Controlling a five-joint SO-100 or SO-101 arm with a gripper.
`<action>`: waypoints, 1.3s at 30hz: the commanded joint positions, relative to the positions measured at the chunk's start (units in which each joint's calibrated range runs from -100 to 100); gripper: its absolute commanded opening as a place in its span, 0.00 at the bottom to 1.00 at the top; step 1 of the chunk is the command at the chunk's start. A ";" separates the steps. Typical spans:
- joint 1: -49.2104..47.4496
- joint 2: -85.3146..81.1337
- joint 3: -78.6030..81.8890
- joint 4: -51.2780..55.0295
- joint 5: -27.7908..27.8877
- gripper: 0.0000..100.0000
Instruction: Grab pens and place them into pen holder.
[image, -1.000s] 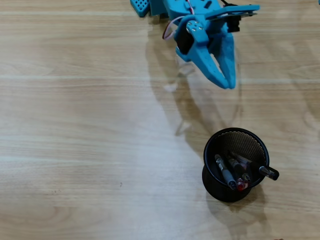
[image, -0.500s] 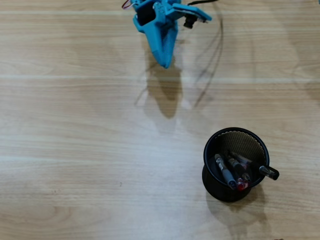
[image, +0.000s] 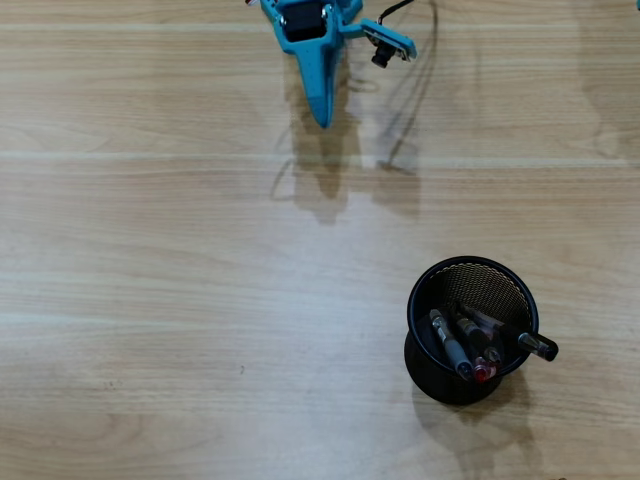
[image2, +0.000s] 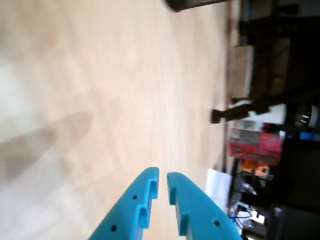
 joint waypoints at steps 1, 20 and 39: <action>2.49 -8.85 0.44 17.31 2.62 0.03; 4.94 -10.79 -0.01 21.01 6.99 0.03; 4.67 -10.70 -0.19 21.01 6.99 0.03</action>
